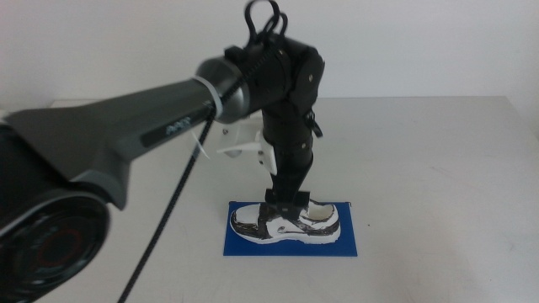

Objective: Use one arm to grab the shoe from the table and place it on the mat.

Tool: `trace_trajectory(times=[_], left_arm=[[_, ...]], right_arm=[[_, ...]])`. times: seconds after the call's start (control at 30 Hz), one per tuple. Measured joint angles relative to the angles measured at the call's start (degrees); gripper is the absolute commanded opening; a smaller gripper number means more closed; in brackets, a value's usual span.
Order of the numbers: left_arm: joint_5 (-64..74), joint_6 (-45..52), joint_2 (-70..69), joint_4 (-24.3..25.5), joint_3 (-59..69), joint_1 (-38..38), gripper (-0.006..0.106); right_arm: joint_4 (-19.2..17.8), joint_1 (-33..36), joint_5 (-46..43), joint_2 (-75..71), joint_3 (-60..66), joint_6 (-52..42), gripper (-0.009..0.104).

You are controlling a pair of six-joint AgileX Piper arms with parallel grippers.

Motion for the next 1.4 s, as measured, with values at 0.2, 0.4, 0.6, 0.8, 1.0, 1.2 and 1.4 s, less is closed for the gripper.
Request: trace_trajectory(times=[0.2,0.4,0.6,0.8,1.0,1.2,1.4], left_arm=[[0.2,0.0,-4.5,0.0,0.0,0.0,0.093],[0.5,0.0,-10.7,5.1,0.0,0.0,0.093],[1.3,5.8,-17.1,16.8,0.0,0.0,0.093],[1.5,20.0,-23.9,33.6,0.0,0.0,0.093],[1.7,34.0,-30.2,45.1,0.0,0.0,0.093],[1.9,63.9,-34.9,49.1,0.6,1.1,0.093],[-1.9,78.5,-42.0,43.5,6.9,10.5,0.093]], right_arm=[[0.0,0.0,0.0,0.0,0.0,0.0,0.066],[0.0,0.0,0.0,0.0,0.0,0.0,0.066],[0.0,0.0,0.0,0.0,0.0,0.0,0.066],[0.0,0.0,0.0,0.0,0.0,0.0,0.066],[0.0,0.0,0.0,0.0,0.0,0.0,0.066],[0.0,0.0,0.0,0.0,0.0,0.0,0.066],[0.0,0.0,0.0,0.0,0.0,0.0,0.066]])
